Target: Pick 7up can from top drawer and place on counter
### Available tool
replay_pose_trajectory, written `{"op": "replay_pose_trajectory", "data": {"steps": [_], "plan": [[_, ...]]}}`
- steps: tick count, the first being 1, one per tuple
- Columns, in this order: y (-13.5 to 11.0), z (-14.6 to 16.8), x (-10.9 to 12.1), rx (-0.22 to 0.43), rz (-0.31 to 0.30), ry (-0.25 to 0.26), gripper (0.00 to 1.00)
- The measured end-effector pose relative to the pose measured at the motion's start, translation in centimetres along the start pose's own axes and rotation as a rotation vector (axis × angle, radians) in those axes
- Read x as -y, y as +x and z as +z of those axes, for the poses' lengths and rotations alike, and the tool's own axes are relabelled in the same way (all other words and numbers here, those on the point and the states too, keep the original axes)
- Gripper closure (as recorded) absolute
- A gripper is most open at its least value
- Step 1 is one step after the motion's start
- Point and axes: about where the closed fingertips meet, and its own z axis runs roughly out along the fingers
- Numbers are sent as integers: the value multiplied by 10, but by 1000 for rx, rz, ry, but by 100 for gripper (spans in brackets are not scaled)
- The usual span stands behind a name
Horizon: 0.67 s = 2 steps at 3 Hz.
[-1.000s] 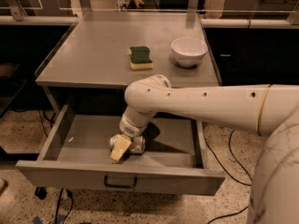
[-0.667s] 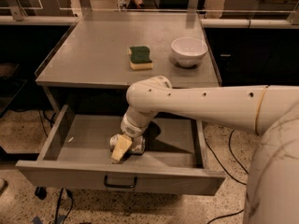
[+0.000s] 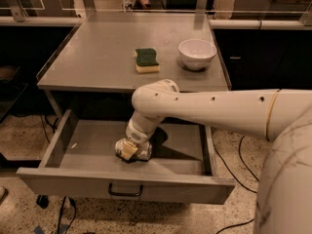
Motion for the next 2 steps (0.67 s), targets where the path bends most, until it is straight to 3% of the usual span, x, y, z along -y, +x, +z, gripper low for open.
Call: {"op": "replay_pose_trajectory", "data": {"steps": [2], "plan": [[0, 0, 0, 0, 0, 0, 96]]}}
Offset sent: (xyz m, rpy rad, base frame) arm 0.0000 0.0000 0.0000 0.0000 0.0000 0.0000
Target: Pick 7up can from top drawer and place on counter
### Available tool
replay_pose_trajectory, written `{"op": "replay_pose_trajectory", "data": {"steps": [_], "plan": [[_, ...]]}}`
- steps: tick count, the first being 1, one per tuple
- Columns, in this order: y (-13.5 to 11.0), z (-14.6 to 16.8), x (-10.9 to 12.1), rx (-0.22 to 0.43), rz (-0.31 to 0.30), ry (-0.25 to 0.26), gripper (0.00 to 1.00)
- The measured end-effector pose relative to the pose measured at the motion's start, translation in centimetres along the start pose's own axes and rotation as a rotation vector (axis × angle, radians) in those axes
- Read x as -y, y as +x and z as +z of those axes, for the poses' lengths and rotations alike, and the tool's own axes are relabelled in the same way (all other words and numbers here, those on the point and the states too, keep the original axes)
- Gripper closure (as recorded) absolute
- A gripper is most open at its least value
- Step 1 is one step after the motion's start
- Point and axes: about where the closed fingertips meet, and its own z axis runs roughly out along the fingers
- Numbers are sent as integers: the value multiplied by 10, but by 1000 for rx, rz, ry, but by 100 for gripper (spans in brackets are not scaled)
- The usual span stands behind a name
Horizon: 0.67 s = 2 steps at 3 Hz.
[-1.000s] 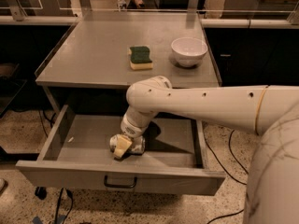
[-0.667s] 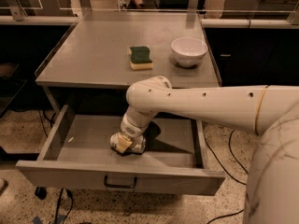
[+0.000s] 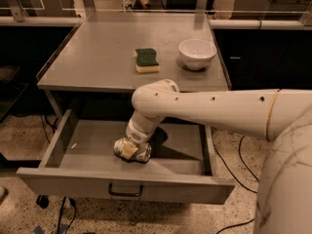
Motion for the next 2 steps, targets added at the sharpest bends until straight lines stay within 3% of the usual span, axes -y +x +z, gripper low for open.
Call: {"op": "replay_pose_trajectory", "data": {"steps": [2], "plan": [[4, -23, -7, 10, 21, 0, 100]]}}
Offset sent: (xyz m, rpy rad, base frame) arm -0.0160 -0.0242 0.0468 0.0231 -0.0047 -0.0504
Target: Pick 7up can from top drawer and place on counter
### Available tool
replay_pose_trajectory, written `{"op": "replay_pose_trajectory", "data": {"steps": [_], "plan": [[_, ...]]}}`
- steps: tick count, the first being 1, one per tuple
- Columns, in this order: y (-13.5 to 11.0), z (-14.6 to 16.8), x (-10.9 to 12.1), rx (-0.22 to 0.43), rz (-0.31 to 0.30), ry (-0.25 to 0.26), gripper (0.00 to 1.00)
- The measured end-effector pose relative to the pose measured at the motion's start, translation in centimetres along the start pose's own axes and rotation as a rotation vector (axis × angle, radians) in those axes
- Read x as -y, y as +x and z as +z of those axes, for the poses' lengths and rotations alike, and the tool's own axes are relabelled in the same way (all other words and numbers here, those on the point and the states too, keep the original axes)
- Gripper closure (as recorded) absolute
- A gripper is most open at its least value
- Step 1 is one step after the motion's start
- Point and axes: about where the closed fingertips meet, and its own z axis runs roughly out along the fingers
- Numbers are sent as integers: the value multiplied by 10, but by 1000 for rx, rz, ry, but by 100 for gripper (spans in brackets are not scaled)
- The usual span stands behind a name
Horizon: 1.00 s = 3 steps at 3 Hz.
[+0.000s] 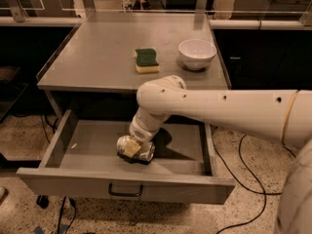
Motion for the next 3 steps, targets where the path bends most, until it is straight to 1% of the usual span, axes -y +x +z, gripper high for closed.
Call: {"op": "replay_pose_trajectory", "data": {"steps": [1, 2, 3], "plan": [[7, -30, -1, 9, 21, 11, 100], [4, -72, 2, 13, 29, 39, 100], [3, -83, 3, 12, 29, 46, 100]]}}
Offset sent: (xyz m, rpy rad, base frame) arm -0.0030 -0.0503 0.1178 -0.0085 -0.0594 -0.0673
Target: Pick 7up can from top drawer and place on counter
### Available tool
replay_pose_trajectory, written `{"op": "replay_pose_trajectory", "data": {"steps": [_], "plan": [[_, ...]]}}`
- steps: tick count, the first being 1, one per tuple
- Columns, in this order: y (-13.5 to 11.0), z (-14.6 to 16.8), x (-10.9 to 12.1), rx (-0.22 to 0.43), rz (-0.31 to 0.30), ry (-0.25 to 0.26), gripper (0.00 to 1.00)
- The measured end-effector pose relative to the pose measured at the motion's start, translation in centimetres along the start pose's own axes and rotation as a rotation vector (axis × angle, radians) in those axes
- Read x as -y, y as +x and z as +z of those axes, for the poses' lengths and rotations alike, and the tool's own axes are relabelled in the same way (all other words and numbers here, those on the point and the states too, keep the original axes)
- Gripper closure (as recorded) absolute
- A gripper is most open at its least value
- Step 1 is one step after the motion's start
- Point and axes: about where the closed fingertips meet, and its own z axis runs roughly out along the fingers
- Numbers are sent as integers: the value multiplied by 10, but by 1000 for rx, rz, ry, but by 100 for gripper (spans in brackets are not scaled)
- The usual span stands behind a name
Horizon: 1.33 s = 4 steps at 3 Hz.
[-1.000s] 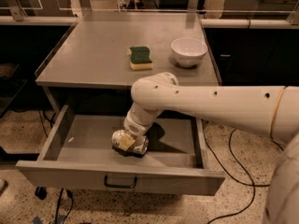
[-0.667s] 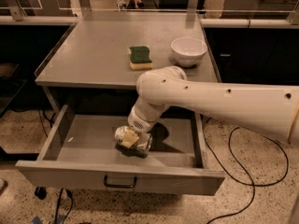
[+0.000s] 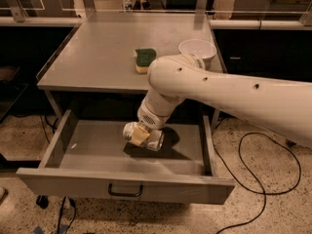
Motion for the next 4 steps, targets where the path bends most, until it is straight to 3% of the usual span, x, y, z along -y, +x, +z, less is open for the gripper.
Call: {"op": "replay_pose_trajectory", "data": {"steps": [2, 3, 4], "plan": [[-35, -43, -5, -2, -83, 24, 100], [-65, -78, -3, 4, -157, 76, 100], [-68, -81, -3, 6, -161, 79, 100]]}}
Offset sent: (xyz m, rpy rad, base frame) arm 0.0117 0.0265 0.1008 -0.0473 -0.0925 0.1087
